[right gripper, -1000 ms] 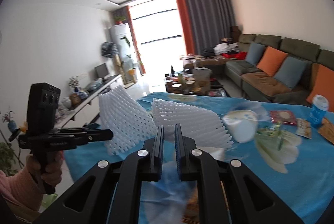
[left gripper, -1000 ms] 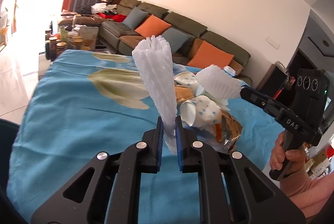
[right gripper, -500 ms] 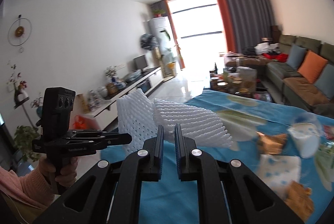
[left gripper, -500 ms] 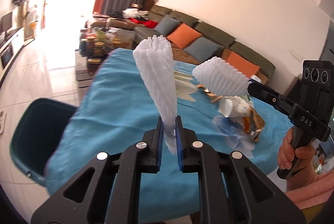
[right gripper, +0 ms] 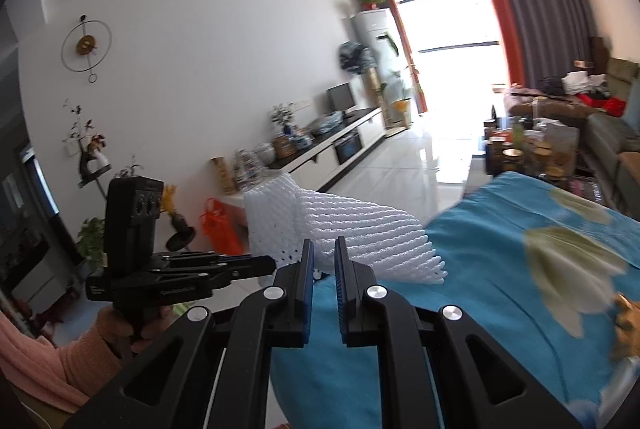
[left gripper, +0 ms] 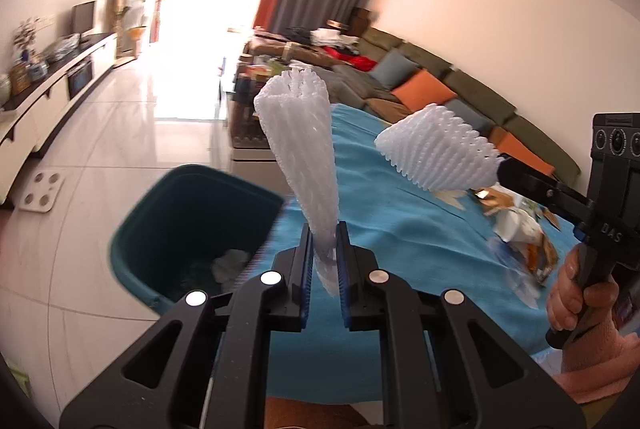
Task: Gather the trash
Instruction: 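Carry both white foam nets over the teal bin, then open both grippers to drop the foam nets into the bin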
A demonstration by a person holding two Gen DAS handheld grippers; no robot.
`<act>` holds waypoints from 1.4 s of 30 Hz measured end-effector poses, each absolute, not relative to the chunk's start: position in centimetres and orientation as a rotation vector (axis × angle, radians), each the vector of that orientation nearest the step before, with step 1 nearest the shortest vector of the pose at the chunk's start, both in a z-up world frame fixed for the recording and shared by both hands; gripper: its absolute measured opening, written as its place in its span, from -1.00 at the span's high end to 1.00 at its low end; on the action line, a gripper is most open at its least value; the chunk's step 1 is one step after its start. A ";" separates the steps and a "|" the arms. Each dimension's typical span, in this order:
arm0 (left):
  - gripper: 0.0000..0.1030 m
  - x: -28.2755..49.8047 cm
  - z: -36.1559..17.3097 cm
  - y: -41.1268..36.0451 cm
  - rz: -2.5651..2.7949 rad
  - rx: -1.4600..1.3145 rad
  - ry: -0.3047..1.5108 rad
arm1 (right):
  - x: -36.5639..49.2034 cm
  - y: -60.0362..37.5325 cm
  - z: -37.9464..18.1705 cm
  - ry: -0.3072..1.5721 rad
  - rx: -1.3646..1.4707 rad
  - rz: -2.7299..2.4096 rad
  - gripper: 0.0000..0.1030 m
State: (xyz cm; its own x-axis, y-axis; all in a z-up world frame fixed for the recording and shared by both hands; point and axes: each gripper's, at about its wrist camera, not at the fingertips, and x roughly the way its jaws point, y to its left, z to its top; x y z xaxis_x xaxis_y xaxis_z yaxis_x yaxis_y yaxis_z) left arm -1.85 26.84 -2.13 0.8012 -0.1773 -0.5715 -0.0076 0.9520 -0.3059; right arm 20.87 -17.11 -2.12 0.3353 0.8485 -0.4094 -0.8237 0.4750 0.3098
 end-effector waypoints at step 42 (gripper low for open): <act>0.26 3.9 -13.2 34.6 0.102 -0.473 0.834 | 26.7 -3.2 -9.7 0.958 0.056 1.086 0.47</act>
